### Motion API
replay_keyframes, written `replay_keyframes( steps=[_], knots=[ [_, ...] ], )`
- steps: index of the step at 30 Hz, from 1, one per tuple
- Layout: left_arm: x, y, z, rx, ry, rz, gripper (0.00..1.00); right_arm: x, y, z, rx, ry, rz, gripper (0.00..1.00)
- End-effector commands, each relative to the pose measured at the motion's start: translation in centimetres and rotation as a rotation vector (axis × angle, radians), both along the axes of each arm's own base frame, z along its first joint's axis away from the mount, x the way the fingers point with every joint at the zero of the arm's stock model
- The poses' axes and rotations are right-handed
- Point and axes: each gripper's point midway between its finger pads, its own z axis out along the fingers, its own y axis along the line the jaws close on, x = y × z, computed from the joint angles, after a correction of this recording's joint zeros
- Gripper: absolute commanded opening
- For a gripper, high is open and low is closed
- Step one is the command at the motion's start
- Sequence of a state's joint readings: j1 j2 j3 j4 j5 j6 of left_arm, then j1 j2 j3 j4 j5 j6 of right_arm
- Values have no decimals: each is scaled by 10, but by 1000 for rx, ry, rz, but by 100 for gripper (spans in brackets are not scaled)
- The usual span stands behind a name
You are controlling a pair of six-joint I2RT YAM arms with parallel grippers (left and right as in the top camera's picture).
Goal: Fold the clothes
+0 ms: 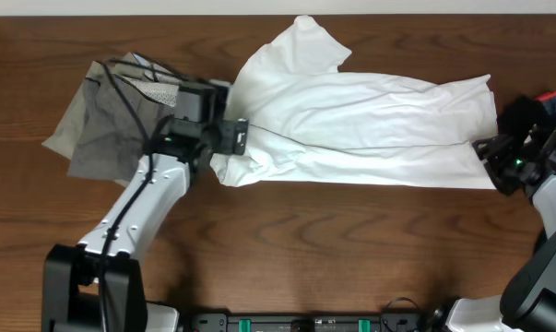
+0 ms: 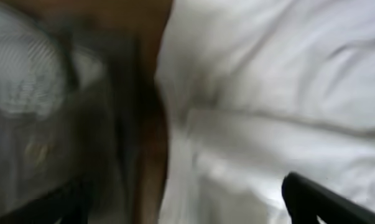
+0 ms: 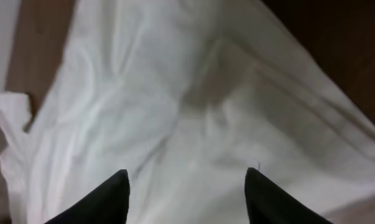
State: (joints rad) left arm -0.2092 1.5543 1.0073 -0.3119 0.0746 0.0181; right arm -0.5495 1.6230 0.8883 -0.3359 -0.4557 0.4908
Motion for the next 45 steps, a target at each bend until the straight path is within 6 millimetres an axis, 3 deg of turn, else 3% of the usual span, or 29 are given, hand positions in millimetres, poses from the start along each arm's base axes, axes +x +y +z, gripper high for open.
replay_keyframes(
  steps=[1, 4, 5, 7, 10, 13, 14, 15, 20, 29, 35, 38, 42, 45],
  knots=[
    [-11, -1, 20, -69, 21, 14, 98, -2, 4, -2, -25, 14, 65, 58],
    [-35, -28, 16, -187, 118, -84, 99, -12, 19, -6, 26, 50, 105, 52],
    [-42, -38, 17, -230, 142, -120, 89, -14, 24, -7, 41, 60, 118, 50],
    [-51, -57, 19, -291, 172, -183, 61, -18, 35, -8, 62, 70, 158, 46],
    [-64, -81, 18, -300, 195, -259, 46, -20, 56, -7, 94, 73, 237, 37],
    [-75, -99, 17, -293, 211, -317, 47, -19, 77, -5, 100, 59, 331, 41],
    [-79, -106, 16, -294, 217, -331, 65, -19, 83, -6, 101, 64, 349, 46],
    [-82, -111, 15, -293, 223, -334, 75, -19, 90, -5, 112, 62, 368, 47],
    [-77, -102, -1, -344, 326, 29, 75, -17, 114, -1, 135, 45, 444, 53],
    [-61, -110, -50, -422, 450, 250, 62, -17, 118, -2, 126, 52, 456, 54],
    [-56, -117, -77, -439, 492, 283, 59, -19, 119, -3, 131, 61, 456, 53],
    [-53, -115, -80, -431, 484, 289, 49, -19, 119, -3, 132, 62, 456, 52],
    [-51, -114, -80, -424, 468, 294, 26, -19, 119, -3, 132, 62, 456, 52],
    [-49, -116, -79, -436, 466, 286, 21, -19, 119, -3, 132, 62, 456, 52]
  ],
)
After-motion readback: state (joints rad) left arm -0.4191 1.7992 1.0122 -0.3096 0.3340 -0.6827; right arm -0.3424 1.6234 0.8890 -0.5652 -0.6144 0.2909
